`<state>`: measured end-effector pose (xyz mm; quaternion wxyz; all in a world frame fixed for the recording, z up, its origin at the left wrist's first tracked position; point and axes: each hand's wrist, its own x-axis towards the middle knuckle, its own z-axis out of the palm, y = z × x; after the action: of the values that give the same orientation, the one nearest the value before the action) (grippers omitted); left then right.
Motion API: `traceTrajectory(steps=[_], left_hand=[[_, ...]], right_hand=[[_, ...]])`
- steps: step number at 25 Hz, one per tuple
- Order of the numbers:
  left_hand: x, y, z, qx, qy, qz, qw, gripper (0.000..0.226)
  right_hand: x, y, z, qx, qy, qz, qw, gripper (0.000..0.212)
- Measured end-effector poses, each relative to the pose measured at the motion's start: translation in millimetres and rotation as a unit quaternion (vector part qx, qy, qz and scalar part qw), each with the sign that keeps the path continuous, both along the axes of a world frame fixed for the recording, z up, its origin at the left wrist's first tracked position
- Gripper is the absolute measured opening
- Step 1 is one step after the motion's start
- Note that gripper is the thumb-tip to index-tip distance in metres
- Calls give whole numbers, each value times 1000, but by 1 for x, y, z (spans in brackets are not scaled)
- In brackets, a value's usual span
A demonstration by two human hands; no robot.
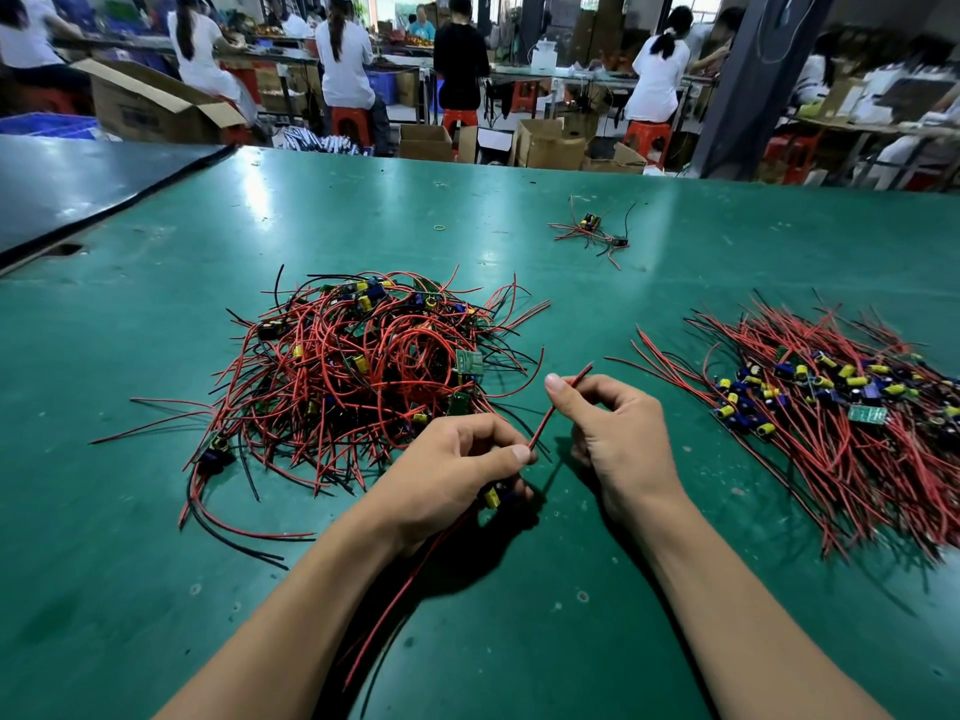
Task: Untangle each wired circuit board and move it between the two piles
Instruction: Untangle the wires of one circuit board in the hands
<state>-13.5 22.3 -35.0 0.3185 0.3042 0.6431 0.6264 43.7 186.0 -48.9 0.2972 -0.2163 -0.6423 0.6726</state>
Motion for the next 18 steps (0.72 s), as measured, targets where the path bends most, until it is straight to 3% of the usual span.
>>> traceTrajectory(steps=[4, 12, 14, 18], left_hand=[[0, -1, 1, -12, 12, -19, 1000, 9], [2, 0, 4, -20, 19, -23, 999, 10], [2, -1, 3, -17, 15, -24, 999, 10], [1, -2, 2, -10, -13, -14, 1000, 10]], right_hand=[[-2, 4, -2, 62, 4, -78, 995, 26], [-3, 17, -4, 127, -18, -126, 984, 33], [-3, 16, -2, 75, -14, -96, 992, 37], [-3, 13, 8, -160, 24, -10, 987, 35]])
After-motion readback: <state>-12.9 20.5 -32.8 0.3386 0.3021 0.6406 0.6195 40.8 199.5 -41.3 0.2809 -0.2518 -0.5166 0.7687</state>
